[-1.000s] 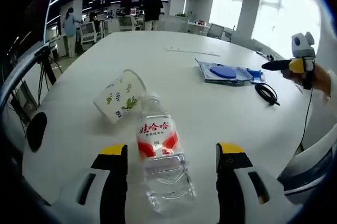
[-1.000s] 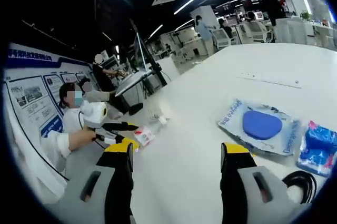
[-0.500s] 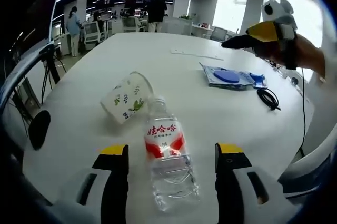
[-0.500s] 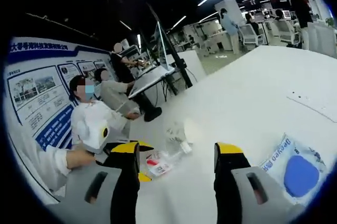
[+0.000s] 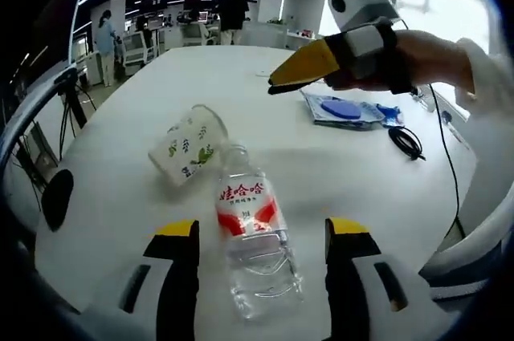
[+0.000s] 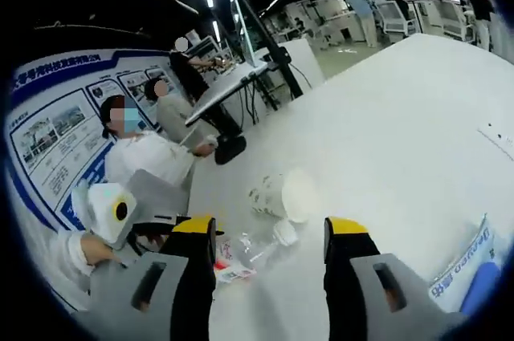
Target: Arrange the tabletop items into an orderly group along one side of the table until the central work area is clear of visible clutter.
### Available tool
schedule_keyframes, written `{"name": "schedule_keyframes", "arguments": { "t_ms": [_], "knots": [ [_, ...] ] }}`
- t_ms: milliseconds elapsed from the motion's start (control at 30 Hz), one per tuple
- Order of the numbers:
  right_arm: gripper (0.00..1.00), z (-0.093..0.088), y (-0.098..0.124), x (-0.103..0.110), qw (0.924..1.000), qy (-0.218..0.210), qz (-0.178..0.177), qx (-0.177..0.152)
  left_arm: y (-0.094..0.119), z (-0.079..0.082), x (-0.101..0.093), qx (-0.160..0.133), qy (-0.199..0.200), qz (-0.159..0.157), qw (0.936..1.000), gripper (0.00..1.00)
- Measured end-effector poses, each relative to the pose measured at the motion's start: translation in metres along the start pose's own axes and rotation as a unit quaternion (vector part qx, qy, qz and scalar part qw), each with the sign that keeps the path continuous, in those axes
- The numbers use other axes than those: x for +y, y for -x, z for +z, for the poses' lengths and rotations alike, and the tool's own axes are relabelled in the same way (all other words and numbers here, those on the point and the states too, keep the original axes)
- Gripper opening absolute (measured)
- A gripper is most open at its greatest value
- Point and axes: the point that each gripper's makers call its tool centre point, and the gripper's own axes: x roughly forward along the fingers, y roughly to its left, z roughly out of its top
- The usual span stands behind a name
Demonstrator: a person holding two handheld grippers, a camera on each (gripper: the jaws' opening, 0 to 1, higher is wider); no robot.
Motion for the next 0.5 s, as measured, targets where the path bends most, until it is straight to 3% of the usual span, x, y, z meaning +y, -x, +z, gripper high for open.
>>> {"name": "schedule_keyframes", "arguments": {
  "t_ms": [133,333,500],
  "knots": [
    [0.52,0.003,-0.014,0.004,1.0000,0.004,0.007,0.000,-0.001,-0.001,-0.001,0.005,-0.012,0.000,0.9999,0.63],
    [0.46,0.001,-0.032,-0.003,0.9997,-0.021,0.010,-0.004,-0.002,-0.002,-0.004,0.009,-0.016,-0.007,0.9998,0.62],
    [0.47,-0.005,-0.049,-0.005,0.9989,-0.042,0.020,-0.001,-0.003,-0.004,-0.005,0.014,-0.019,-0.010,0.9997,0.61]
  ]
}}
